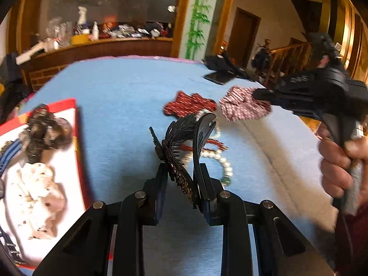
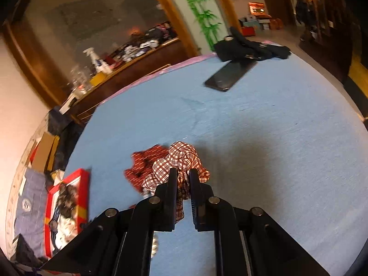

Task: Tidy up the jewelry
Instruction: 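Grasp the black hair claw clip with the left gripper while the right lifts the plaid scrunchie, then lift the claw clip with the left gripper while the right holds the plaid scrunchie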

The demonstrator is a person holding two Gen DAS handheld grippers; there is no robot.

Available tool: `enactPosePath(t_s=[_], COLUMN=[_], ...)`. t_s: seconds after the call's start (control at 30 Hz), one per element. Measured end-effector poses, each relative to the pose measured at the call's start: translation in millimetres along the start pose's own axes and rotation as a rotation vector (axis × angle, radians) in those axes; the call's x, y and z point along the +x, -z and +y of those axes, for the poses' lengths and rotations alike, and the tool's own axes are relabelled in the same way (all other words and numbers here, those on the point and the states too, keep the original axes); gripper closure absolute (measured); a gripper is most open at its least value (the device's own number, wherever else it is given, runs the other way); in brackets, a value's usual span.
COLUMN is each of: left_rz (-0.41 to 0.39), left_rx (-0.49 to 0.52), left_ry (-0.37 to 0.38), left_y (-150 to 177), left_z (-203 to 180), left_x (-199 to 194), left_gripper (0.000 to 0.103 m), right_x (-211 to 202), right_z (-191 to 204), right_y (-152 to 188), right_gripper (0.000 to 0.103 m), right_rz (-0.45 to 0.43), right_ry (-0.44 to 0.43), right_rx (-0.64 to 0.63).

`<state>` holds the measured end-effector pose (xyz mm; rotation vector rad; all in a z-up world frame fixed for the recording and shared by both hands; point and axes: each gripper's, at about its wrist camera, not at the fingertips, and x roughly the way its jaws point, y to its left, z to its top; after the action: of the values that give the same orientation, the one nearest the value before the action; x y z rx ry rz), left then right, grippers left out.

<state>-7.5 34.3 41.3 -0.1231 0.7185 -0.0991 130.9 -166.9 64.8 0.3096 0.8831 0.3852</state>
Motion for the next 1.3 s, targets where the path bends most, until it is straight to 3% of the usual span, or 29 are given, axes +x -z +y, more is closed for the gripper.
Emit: enactPosePath(t_s=[0.13, 0.27, 0.7, 1.3], left_rz=[-0.092, -0.127, -0.14, -0.14], left_rx=[-0.009, 0.004, -0.008, -0.008], left_ry=[-0.025, -0.063, -0.095, -0.112], left_y=[-4, -4, -7, -5], left_z=[4, 6, 13, 12], left_x=[-8, -11, -13, -13], left_gripper=[0.078, 0.078, 0.078, 0.078], right_x=[-14, -27, -18, -16], right_z=[14, 28, 52, 55], right_y=[20, 34, 46, 49], right_gripper=[0.092, 0.092, 0.092, 0.092], right_rz=[-0.016, -0.072, -0.059, -0.058], right_ry=[-0.039, -0.027, -0.057, -0.063], right_rx=[-0.023, -0.091, -0.204, -0.216])
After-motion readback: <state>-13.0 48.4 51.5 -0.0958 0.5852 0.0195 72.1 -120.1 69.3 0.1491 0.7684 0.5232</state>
